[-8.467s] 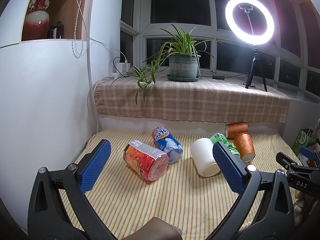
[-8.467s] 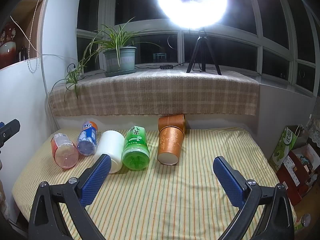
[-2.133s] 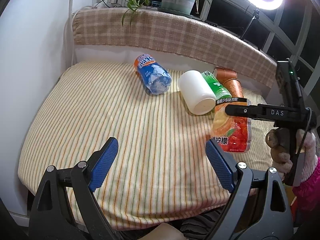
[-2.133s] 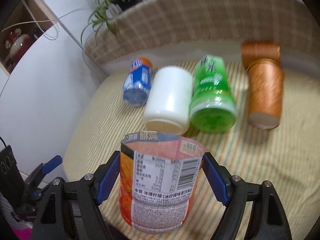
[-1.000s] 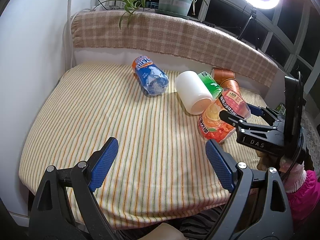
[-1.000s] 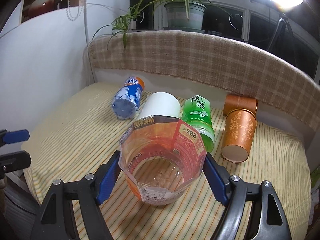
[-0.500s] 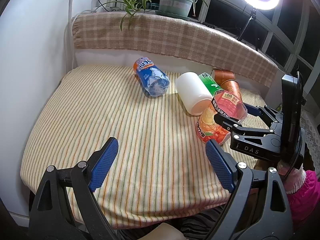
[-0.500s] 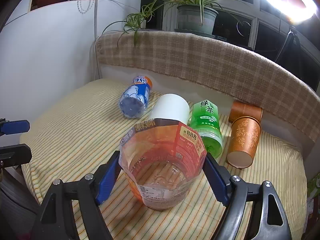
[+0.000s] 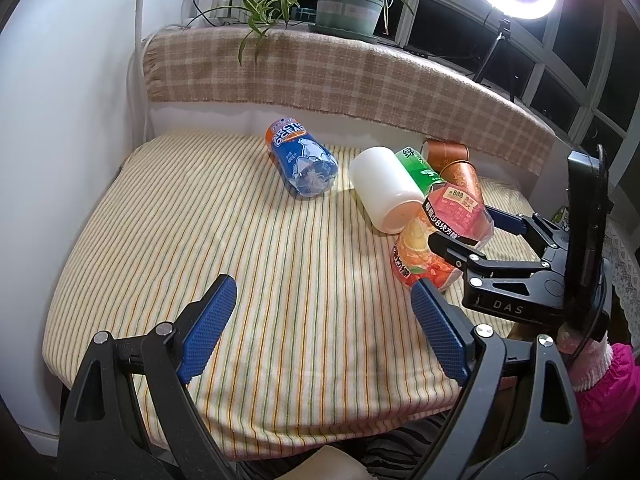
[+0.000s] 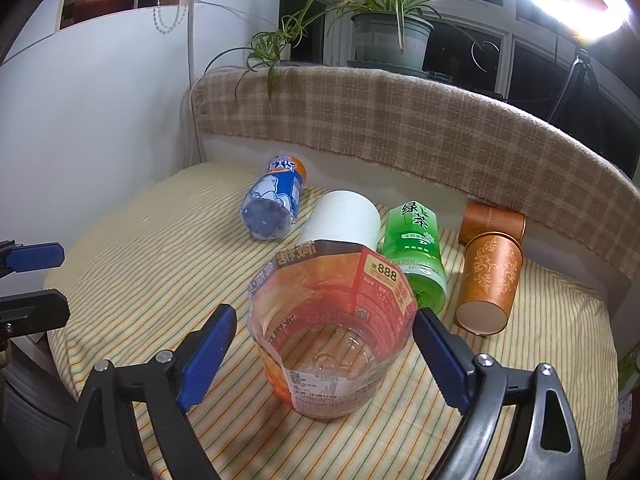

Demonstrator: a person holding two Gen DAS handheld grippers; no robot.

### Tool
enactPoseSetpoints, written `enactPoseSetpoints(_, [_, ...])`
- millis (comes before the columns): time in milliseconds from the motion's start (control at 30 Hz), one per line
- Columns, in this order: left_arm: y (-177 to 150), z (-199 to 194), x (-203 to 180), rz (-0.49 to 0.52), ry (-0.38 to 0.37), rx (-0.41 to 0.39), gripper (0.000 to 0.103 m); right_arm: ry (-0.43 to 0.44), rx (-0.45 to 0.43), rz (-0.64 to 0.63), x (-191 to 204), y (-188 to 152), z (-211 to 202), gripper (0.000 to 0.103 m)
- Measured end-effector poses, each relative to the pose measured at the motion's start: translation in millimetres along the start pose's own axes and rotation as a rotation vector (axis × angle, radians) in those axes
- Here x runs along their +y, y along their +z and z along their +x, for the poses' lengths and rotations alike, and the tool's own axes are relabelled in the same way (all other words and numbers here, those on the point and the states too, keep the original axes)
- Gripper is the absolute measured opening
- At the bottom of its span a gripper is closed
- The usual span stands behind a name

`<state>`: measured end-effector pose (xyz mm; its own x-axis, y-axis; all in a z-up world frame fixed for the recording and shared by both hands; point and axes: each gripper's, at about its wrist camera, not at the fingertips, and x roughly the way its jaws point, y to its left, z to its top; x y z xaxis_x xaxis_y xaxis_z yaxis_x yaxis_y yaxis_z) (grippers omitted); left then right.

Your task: Flip cup upright

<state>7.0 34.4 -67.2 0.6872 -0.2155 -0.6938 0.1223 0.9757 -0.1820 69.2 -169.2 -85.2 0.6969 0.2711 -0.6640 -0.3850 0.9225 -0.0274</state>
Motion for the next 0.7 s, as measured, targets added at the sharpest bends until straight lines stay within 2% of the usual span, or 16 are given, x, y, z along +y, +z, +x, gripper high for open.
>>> enactPoseSetpoints(433, [7, 5, -11, 0.037, 0.024, -0.041, 0.091, -0.005, -0.006, 0.054, -4, -9, -20, 0.093])
enactPoseSetpoints(700, [9, 4, -22, 0.075, 0.043, -0.1, 0.091, -0.06, -0.003, 0.097, -8, -20, -42, 0.095])
